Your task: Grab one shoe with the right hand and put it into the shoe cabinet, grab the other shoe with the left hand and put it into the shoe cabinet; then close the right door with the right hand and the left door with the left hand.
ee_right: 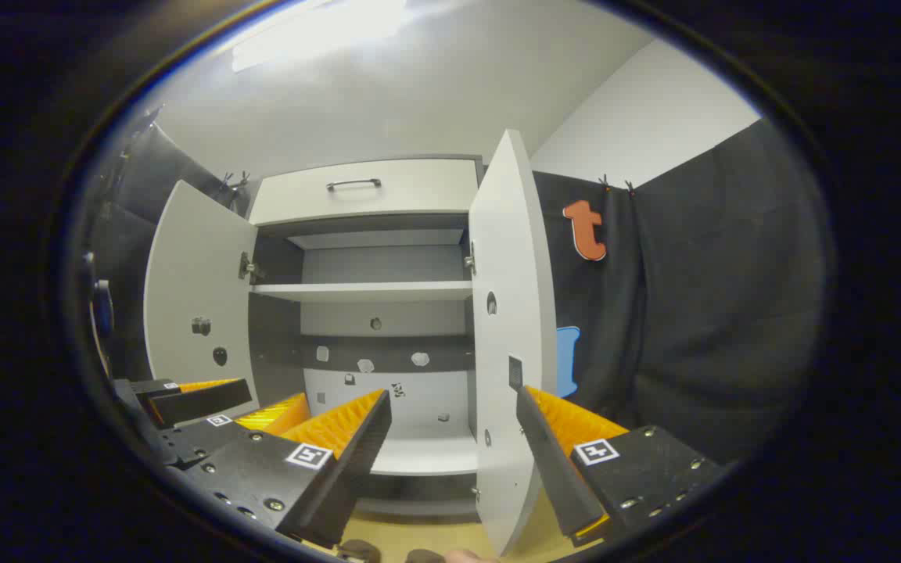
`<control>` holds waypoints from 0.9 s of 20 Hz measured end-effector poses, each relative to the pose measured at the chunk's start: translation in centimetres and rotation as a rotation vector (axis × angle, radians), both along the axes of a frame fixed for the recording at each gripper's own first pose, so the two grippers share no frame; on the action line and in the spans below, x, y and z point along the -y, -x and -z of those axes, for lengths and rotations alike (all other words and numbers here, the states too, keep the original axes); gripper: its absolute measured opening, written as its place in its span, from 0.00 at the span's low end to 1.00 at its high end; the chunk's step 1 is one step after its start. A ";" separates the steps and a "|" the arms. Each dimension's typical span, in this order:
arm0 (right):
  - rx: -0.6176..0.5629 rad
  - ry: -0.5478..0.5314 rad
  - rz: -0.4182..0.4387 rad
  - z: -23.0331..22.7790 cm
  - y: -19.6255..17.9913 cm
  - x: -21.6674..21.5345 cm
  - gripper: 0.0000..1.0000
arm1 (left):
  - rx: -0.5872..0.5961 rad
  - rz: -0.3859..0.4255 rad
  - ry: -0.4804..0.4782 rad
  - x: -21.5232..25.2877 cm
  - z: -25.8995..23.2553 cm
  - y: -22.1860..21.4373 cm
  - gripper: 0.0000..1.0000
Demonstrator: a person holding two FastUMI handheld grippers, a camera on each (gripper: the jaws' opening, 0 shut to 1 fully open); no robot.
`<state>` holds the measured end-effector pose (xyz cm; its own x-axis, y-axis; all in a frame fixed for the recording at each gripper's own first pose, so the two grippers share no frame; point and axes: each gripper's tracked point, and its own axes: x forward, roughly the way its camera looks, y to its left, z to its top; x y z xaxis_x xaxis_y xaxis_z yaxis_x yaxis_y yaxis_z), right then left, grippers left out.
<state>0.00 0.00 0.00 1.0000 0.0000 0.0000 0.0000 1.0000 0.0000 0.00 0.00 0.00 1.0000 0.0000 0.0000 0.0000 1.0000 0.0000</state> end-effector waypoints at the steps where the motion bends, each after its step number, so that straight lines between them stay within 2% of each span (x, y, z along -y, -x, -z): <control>1: -0.003 0.001 -0.007 0.0 0.0 -0.2 0.97 | 0.003 -0.008 0.004 -0.3 -0.1 0.0 0.96; 11: -0.010 0.020 -0.045 0.6 -0.9 -1.5 0.95 | 0.020 -0.070 0.019 -2.4 -0.1 0.1 0.96; 13: -0.005 0.020 -0.045 0.4 -1.0 -1.5 0.97 | 0.021 -0.073 0.028 -2.5 -0.1 0.0 0.92; 14: -0.002 0.021 -0.046 0.3 -1.1 -1.5 0.95 | 0.024 -0.075 0.030 -2.6 -0.1 0.0 0.96; 18: 0.003 0.028 -0.041 0.3 -1.3 -1.3 0.96 | 0.026 -0.087 0.027 -2.9 -0.1 -0.2 0.96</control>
<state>1.27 1.34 -0.32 0.9991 0.0413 0.0027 -0.0412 0.9988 -0.0277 0.18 2.89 0.06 0.9959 0.0869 0.0248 -0.0862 0.9959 -0.0281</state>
